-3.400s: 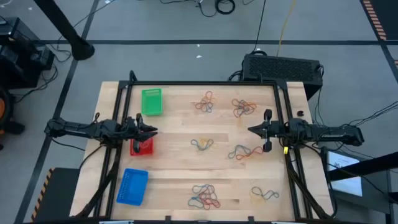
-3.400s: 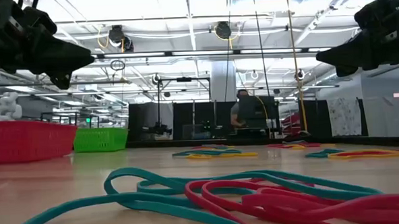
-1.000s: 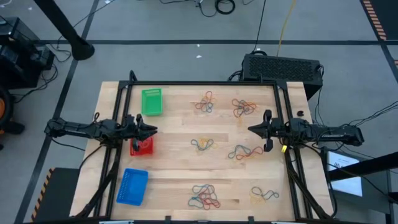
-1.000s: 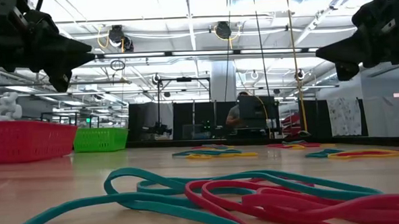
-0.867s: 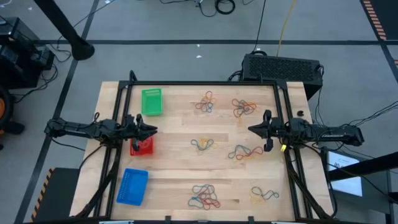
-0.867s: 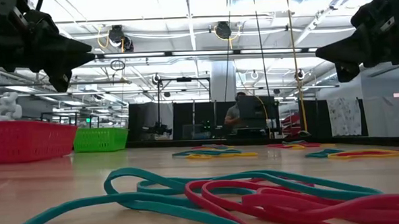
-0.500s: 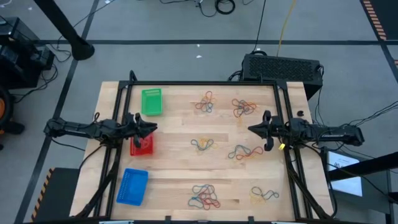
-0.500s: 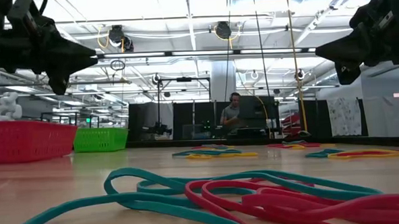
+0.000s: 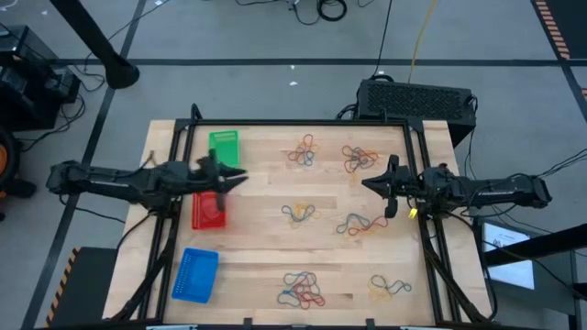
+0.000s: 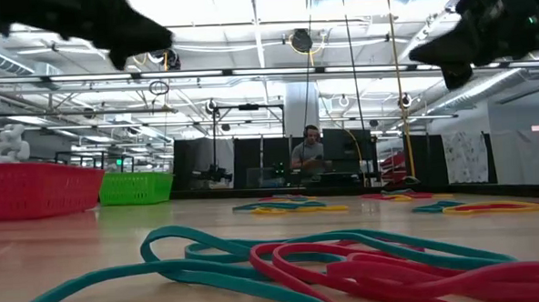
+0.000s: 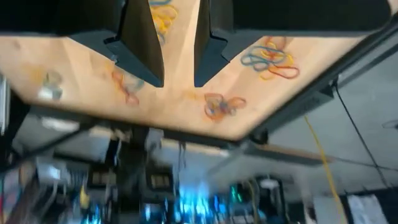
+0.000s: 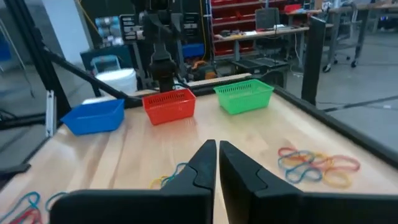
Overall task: Sort rubber bands into baskets
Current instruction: Put the yellow rubber band into the green bin
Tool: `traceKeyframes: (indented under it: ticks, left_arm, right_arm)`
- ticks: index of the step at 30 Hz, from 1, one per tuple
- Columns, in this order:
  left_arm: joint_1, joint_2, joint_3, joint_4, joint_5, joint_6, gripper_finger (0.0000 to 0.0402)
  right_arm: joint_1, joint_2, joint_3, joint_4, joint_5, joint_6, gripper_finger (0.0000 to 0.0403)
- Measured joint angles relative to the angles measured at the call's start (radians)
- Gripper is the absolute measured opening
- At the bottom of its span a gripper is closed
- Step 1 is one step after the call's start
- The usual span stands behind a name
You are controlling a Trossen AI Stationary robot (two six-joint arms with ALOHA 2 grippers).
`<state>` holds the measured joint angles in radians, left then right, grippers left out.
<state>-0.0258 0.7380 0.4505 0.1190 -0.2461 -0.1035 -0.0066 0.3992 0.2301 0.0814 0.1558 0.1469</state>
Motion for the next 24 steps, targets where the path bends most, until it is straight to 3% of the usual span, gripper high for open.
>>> traceKeyframes:
  ticks: [5, 13, 24]
  left_arm:
    - [-0.002, 0.243, 0.124, -0.003, 0.037, 0.043, 0.0095]
    - [-0.061, 0.510, 0.273, 0.007, 0.086, 0.110, 0.0095]
    - [-0.130, 0.716, 0.316, 0.083, 0.086, 0.111, 0.0095]
  right_arm:
    - [0.022, 0.161, 0.125, -0.031, -0.004, -0.055, 0.0025]
    - [0.117, 0.449, 0.244, -0.057, -0.004, -0.011, 0.0028]
    - [0.273, 0.798, 0.387, -0.055, 0.006, 0.145, 0.0027]
